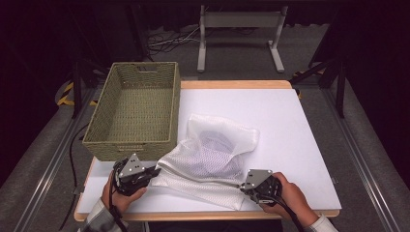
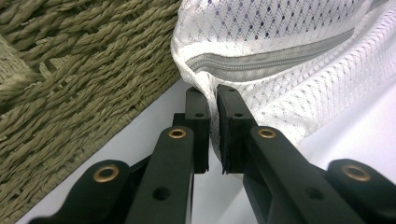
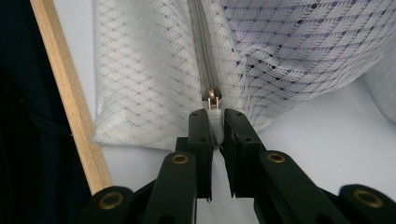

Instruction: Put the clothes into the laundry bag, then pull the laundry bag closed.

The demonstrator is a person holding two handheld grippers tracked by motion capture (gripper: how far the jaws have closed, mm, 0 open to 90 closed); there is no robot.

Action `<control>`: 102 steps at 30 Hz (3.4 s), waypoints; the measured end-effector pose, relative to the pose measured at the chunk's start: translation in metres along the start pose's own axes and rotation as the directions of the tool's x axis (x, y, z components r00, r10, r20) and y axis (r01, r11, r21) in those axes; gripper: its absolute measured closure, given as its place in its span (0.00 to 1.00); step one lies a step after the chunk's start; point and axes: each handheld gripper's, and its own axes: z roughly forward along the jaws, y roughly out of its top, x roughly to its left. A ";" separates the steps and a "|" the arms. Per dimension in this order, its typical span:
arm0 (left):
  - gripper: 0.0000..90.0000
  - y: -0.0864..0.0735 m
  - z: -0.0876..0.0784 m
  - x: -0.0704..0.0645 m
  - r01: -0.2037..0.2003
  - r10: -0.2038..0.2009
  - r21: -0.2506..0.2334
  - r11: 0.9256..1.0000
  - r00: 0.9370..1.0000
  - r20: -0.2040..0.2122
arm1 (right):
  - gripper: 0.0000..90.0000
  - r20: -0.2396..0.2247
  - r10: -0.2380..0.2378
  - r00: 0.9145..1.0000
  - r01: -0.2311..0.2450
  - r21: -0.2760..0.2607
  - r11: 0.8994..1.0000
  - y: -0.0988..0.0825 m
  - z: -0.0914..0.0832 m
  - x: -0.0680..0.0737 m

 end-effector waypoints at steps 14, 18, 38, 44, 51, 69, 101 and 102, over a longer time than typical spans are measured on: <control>0.72 -0.011 -0.027 0.002 -0.018 0.015 -0.094 0.995 0.999 -0.030 | 0.79 -0.024 0.033 0.999 -0.036 -0.161 0.986 0.003 -0.025 -0.007; 0.59 -0.016 -0.036 0.007 0.004 -0.013 -0.122 0.993 0.997 -0.076 | 0.76 0.038 0.060 0.997 -0.051 -0.211 0.976 -0.001 -0.034 -0.014; 0.28 -0.036 -0.037 0.031 -0.007 -0.009 -0.077 0.997 0.977 -0.212 | 0.45 0.246 0.229 0.942 -0.137 -0.340 0.930 -0.046 -0.048 -0.054; 0.24 -0.042 -0.039 0.039 0.016 -0.036 -0.087 0.996 0.971 -0.237 | 0.40 0.287 0.295 0.911 -0.184 -0.355 0.916 -0.063 -0.051 -0.066; 0.22 -0.047 -0.042 0.046 0.046 -0.071 -0.109 0.993 0.967 -0.245 | 0.35 0.327 0.337 0.883 -0.215 -0.358 0.909 -0.081 -0.053 -0.075; 0.16 -0.058 -0.048 0.055 0.096 -0.130 -0.134 0.986 0.952 -0.277 | 0.22 0.369 0.465 0.805 -0.312 -0.404 0.860 -0.125 -0.052 -0.091; 0.07 -0.058 -0.047 0.055 0.104 -0.145 -0.160 0.982 0.950 -0.275 | 0.17 0.393 0.518 0.760 -0.344 -0.434 0.833 -0.143 -0.046 -0.086; 0.07 -0.058 -0.046 0.055 0.103 -0.144 -0.155 0.982 0.950 -0.276 | 0.17 0.395 0.519 0.758 -0.345 -0.433 0.833 -0.143 -0.046 -0.086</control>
